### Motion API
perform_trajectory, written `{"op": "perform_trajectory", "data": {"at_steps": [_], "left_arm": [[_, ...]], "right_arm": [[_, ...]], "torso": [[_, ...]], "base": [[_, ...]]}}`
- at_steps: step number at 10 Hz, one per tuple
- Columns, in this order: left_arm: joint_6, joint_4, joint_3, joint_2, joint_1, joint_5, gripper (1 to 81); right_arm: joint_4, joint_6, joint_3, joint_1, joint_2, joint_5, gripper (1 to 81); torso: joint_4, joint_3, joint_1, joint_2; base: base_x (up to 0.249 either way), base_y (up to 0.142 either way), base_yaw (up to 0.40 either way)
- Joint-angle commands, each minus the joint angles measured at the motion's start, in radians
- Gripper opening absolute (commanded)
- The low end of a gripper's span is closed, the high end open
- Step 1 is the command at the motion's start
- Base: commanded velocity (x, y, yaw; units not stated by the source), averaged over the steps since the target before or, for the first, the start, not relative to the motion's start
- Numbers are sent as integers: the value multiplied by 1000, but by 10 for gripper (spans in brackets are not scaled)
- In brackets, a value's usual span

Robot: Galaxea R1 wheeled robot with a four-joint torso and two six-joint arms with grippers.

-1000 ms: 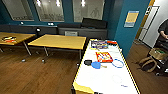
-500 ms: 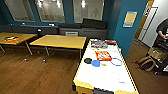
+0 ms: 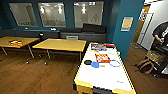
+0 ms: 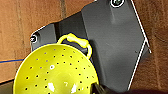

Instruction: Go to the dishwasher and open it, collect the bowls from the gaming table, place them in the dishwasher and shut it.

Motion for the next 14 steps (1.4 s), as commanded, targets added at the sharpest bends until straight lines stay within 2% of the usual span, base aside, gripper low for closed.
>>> {"op": "perform_trajectory", "data": {"at_steps": [1,4,8,10,14], "left_arm": [[-4,17,19,-17,-45,25,10],[-3,17,-2,-9,-39,25,10],[-4,19,-147,64,-29,22,10],[-3,20,-159,75,-27,24,10],[-3,20,-249,112,-16,22,10]], "right_arm": [[-17,-1,3,37,0,-42,10],[-29,-2,3,37,6,-42,10],[-38,-2,-3,31,18,-42,10],[-43,-2,-7,23,23,-42,10],[-52,-4,-46,22,52,-42,10]], "torso": [[0,0,0,0],[0,-1,0,0],[0,-1,0,0],[0,0,-1,0],[0,0,0,0]], "base": [[-104,0,0],[-104,0,0],[-105,0,0],[-105,0,0],[-115,0,0]]}}
